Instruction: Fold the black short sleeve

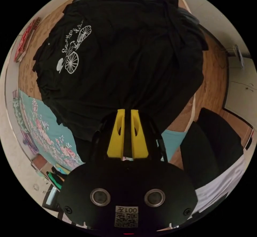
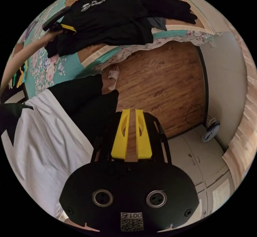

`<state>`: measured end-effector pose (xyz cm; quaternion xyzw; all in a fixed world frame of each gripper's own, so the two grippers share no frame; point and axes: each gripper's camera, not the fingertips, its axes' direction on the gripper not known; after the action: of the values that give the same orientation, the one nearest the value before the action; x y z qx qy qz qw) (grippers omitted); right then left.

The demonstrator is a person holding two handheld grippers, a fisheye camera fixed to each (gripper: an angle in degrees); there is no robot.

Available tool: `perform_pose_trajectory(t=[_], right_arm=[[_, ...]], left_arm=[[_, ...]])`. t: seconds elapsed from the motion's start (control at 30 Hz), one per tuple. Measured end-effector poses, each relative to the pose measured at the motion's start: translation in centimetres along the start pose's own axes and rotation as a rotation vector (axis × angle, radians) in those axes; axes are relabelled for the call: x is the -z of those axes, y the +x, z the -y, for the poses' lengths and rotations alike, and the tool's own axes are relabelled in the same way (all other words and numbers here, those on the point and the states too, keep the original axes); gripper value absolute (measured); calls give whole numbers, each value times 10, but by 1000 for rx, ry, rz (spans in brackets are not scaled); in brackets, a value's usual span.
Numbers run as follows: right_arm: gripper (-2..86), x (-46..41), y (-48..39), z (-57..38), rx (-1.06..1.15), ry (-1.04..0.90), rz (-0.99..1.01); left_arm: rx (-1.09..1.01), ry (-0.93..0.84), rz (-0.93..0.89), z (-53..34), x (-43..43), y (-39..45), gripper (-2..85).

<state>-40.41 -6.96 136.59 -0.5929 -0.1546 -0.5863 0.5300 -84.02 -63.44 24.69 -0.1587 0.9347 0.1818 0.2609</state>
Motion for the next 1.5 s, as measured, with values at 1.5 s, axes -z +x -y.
perform_pose_trajectory(t=[1.5], right_arm=[[4, 384, 28, -43, 1690, 610, 540]], left_arm=[[898, 1421, -439, -817, 162, 250, -9]])
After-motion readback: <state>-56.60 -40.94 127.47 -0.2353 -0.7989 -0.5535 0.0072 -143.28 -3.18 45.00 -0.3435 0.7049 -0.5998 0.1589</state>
